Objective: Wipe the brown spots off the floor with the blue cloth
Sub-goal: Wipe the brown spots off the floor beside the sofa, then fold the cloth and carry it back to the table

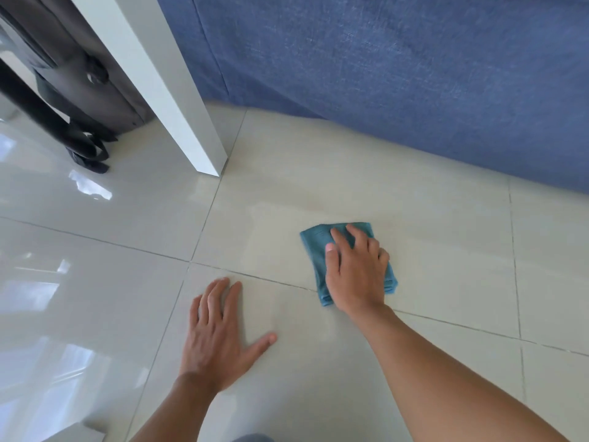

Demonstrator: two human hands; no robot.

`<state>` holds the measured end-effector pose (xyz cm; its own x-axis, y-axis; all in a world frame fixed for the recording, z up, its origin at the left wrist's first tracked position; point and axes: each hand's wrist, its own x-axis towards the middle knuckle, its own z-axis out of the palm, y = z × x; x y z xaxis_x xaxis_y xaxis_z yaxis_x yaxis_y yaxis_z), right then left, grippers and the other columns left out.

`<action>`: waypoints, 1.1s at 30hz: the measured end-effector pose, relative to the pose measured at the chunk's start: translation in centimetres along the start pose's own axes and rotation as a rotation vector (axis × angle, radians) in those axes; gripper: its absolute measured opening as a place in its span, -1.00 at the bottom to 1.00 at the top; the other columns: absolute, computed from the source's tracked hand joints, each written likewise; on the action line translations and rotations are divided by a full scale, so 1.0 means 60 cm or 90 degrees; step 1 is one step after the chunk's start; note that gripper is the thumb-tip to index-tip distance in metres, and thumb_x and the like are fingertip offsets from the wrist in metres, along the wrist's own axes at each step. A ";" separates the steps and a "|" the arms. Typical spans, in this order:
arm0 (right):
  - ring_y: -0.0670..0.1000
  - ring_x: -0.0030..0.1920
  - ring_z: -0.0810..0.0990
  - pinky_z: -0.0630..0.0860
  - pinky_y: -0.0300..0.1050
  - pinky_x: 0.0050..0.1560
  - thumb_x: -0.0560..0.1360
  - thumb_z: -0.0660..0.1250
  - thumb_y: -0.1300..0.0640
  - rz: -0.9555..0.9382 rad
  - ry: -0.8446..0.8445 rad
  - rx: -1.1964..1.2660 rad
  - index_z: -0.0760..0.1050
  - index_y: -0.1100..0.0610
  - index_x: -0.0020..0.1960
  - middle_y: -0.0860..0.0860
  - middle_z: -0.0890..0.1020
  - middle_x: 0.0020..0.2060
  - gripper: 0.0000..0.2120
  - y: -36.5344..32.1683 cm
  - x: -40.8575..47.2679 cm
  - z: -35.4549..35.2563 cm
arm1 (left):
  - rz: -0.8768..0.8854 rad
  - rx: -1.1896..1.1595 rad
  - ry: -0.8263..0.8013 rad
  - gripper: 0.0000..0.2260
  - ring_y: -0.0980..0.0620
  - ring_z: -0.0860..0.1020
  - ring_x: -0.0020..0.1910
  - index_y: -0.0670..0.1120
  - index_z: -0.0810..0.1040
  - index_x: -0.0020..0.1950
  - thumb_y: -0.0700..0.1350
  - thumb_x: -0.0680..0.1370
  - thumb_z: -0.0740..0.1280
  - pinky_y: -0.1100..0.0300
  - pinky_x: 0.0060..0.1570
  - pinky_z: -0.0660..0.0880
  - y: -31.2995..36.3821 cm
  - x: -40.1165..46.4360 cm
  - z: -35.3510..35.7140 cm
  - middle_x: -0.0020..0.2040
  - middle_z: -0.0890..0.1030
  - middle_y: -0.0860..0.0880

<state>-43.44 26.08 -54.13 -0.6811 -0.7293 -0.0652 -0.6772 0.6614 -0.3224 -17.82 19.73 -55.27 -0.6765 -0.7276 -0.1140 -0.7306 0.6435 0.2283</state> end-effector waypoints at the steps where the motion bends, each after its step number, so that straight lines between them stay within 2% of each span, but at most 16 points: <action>1: 0.21 0.27 0.46 0.31 0.14 0.26 0.62 0.10 0.01 0.014 0.033 0.049 0.51 0.06 0.38 0.09 0.49 0.36 -0.59 0.006 0.008 -0.006 | 0.008 -0.009 0.012 -0.12 -0.23 0.37 0.42 -0.21 0.39 0.44 0.47 0.42 0.25 -0.12 0.39 0.29 0.004 0.011 -0.006 0.39 0.40 -0.19; 2: 0.19 0.21 0.48 0.38 0.12 0.21 0.61 0.16 0.12 0.027 0.049 0.092 0.51 0.08 0.38 0.08 0.49 0.32 -0.63 0.015 0.017 -0.014 | 0.021 -0.017 0.024 -0.21 -0.21 0.41 0.37 -0.20 0.41 0.41 0.42 0.47 0.24 -0.08 0.36 0.32 0.010 0.024 -0.011 0.35 0.43 -0.16; 4: 0.16 0.19 0.47 0.47 0.11 0.21 0.59 0.18 0.26 0.049 0.035 0.123 0.43 0.08 0.45 0.08 0.43 0.34 -0.56 0.035 0.039 -0.031 | 0.038 -0.039 0.047 -0.38 -0.17 0.46 0.28 -0.15 0.44 0.38 0.30 0.55 0.19 -0.02 0.30 0.34 0.031 0.055 -0.019 0.29 0.47 -0.11; 7: 0.12 0.19 0.44 0.43 0.04 0.25 0.61 0.16 0.24 0.042 -0.063 0.045 0.38 -0.01 0.50 0.03 0.39 0.33 -0.52 0.056 0.071 -0.054 | 0.023 -0.090 0.051 -0.53 -0.12 0.50 0.23 -0.08 0.45 0.38 0.18 0.59 0.19 0.01 0.19 0.41 0.088 0.119 -0.030 0.27 0.48 -0.06; 11: 0.09 0.16 0.39 0.36 -0.04 0.19 0.60 0.24 0.17 0.021 -0.109 0.022 0.54 -0.02 0.26 0.01 0.43 0.16 -0.72 0.063 0.085 -0.066 | -0.032 -0.092 -0.001 -0.54 -0.12 0.42 0.30 -0.06 0.35 0.48 0.11 0.63 0.18 0.00 0.22 0.38 0.169 0.209 -0.047 0.41 0.36 -0.06; 13: 0.09 0.16 0.39 0.36 -0.06 0.15 0.59 0.27 0.17 0.026 -0.124 0.014 0.55 0.00 0.14 -0.02 0.45 0.14 -0.82 0.059 0.083 -0.071 | -0.047 -0.053 -0.048 -0.57 -0.11 0.34 0.37 -0.04 0.38 0.45 0.11 0.63 0.18 0.01 0.26 0.34 0.187 0.240 -0.052 0.44 0.30 -0.05; 15: 0.09 0.13 0.40 0.37 -0.05 0.12 0.58 0.26 0.19 0.026 -0.141 0.011 0.50 0.01 0.07 -0.04 0.49 0.11 -0.87 0.053 0.076 -0.077 | -0.050 -0.032 -0.076 -0.66 -0.10 0.34 0.34 -0.04 0.48 0.35 0.06 0.62 0.22 0.03 0.26 0.33 0.195 0.255 -0.057 0.38 0.37 -0.04; 17: 0.13 0.05 0.44 0.39 -0.03 0.04 0.57 0.23 0.20 0.045 -0.154 0.052 0.42 0.00 0.00 -0.01 0.55 -0.03 -0.89 0.045 0.067 -0.086 | -0.063 -0.041 -0.080 -0.75 -0.10 0.38 0.28 -0.04 0.54 0.26 -0.02 0.62 0.24 0.04 0.22 0.34 0.199 0.257 -0.062 0.26 0.47 -0.04; 19: 0.17 -0.11 0.50 0.40 -0.01 -0.13 0.57 0.19 0.20 0.057 -0.174 0.109 0.35 0.01 -0.03 0.03 0.55 -0.21 -0.90 0.038 0.055 -0.099 | -0.090 -0.100 -0.102 -0.79 -0.12 0.44 0.22 -0.05 0.52 0.21 -0.05 0.62 0.23 0.05 0.19 0.35 0.200 0.247 -0.068 0.18 0.54 -0.05; 21: 0.12 -0.28 0.48 0.35 -0.06 -0.31 0.58 0.17 0.21 0.052 -0.182 0.168 0.33 0.04 0.00 0.02 0.51 -0.29 -0.92 0.032 0.043 -0.119 | -0.131 -0.211 -0.147 -0.83 -0.15 0.52 0.08 -0.03 0.46 0.16 -0.03 0.62 0.20 0.03 0.08 0.43 0.196 0.232 -0.082 0.05 0.59 -0.07; 24: 0.06 -0.38 0.40 0.35 -0.06 -0.34 0.59 0.18 0.19 0.072 -0.154 0.246 0.36 0.03 0.03 0.00 0.45 -0.32 -0.93 0.032 0.024 -0.166 | -0.157 -0.349 -0.161 -0.90 -0.09 0.56 -0.12 -0.01 0.41 0.09 -0.03 0.62 0.20 0.06 -0.16 0.49 0.194 0.208 -0.115 -0.11 0.57 0.00; 27: 0.03 -0.37 0.42 0.45 -0.01 -0.29 0.59 0.25 0.15 0.082 -0.115 0.296 0.42 -0.02 0.03 0.03 0.50 -0.28 -0.92 0.031 0.005 -0.211 | -0.137 -0.430 -0.115 -0.95 -0.04 0.57 -0.11 -0.03 0.39 0.07 -0.07 0.64 0.21 0.09 -0.19 0.49 0.200 0.187 -0.162 -0.09 0.57 0.01; 30: 0.01 -0.31 0.46 0.48 -0.06 -0.23 0.59 0.28 0.14 0.072 -0.091 0.345 0.48 -0.03 0.06 0.05 0.56 -0.18 -0.91 0.015 -0.014 -0.264 | -0.107 -0.454 -0.074 -0.92 0.02 0.52 -0.18 -0.04 0.35 0.13 -0.08 0.65 0.20 0.20 -0.29 0.39 0.212 0.169 -0.217 -0.06 0.53 0.02; 33: 0.05 -0.24 0.52 0.48 -0.08 -0.19 0.59 0.30 0.16 0.064 -0.061 0.384 0.52 -0.02 0.08 0.04 0.58 -0.16 -0.88 -0.005 -0.027 -0.318 | -0.096 -0.479 -0.018 -0.86 0.01 0.51 -0.17 -0.04 0.32 0.19 -0.09 0.66 0.20 0.18 -0.23 0.42 0.228 0.151 -0.279 -0.07 0.48 0.05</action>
<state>-47.44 30.39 -35.90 -0.6862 -0.6999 -0.1979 -0.3159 0.5318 -0.7858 -32.38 17.99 -36.97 -0.5842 -0.7818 -0.2178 -0.5620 0.1961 0.8036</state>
